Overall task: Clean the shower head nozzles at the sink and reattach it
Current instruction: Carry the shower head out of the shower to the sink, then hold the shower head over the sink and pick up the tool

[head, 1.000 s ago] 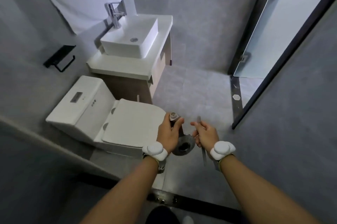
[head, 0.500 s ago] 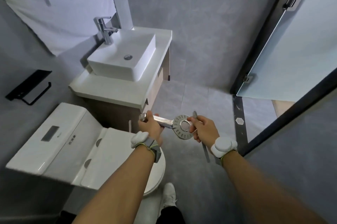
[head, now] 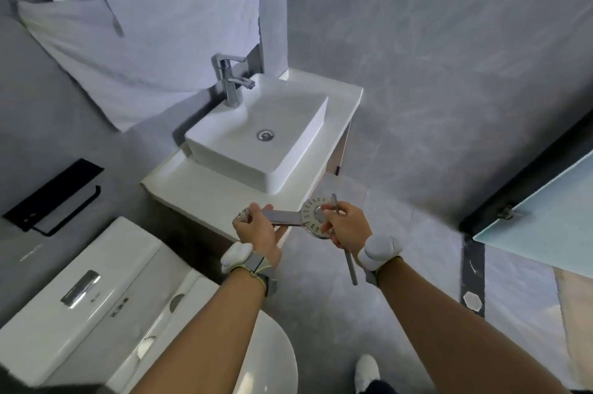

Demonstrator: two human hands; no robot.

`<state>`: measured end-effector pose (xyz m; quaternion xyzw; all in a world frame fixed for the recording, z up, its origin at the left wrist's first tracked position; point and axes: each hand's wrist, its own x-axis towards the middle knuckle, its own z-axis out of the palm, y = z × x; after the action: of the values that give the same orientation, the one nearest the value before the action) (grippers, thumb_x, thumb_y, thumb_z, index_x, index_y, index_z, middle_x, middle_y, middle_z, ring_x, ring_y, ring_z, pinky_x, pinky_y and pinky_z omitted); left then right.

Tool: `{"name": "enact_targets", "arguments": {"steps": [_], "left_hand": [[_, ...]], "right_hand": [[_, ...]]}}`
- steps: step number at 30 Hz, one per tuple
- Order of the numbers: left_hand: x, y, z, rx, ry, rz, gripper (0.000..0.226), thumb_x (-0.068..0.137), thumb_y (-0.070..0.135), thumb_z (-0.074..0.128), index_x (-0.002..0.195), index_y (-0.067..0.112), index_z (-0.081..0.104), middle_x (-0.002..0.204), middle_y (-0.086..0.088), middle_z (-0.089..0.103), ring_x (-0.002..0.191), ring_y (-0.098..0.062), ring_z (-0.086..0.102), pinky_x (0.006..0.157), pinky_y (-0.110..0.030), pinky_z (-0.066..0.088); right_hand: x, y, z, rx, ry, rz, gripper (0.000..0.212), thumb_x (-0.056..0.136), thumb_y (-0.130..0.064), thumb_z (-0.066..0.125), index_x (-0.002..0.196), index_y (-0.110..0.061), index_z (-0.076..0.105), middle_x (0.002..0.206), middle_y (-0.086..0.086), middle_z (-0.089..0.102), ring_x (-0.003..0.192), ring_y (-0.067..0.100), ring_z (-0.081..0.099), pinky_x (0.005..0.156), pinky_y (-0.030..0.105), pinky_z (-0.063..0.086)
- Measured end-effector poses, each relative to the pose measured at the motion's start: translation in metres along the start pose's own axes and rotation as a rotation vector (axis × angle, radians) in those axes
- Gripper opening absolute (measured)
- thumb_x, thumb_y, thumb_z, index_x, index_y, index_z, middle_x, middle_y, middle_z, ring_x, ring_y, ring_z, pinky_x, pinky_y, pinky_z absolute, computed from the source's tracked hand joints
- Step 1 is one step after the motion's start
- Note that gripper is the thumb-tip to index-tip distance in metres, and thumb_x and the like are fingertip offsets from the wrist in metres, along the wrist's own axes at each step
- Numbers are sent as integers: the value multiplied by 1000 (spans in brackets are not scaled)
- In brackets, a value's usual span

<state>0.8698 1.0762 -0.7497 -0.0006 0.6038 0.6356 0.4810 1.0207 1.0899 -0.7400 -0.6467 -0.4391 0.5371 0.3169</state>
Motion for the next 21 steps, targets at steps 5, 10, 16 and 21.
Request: {"name": "enact_targets", "arguments": {"steps": [5, 10, 16, 21], "left_hand": [[63, 12, 61, -111, 133, 43, 36, 102, 29, 49, 126, 3, 48, 113, -17, 68, 105, -33, 67, 79, -53, 59], [101, 14, 117, -250, 270, 90, 44, 101, 34, 50, 127, -1, 48, 111, -20, 69, 102, -35, 68, 77, -53, 59], [132, 24, 166, -368, 380, 107, 44, 103, 36, 45, 131, 2, 42, 115, -21, 68, 104, -35, 67, 77, -48, 59], [167, 42, 187, -481, 389, 90, 45, 105, 36, 40, 135, 2, 39, 126, -28, 59, 116, -40, 60, 88, -59, 53]], "right_hand": [[122, -28, 6, -118, -119, -29, 25, 92, -18, 58, 116, -15, 61, 84, 7, 66, 45, 4, 51, 45, 19, 40], [210, -56, 1, -225, -247, -79, 38, 91, -18, 59, 128, -14, 53, 103, 13, 63, 68, 16, 49, 58, 22, 40], [289, -93, -8, -251, -319, -97, 47, 88, -23, 64, 130, -18, 43, 96, 15, 60, 63, 16, 44, 60, 29, 38], [346, -118, 13, -264, -405, 39, 35, 93, -39, 59, 114, -12, 52, 76, 11, 55, 50, 19, 41, 48, 23, 32]]}}
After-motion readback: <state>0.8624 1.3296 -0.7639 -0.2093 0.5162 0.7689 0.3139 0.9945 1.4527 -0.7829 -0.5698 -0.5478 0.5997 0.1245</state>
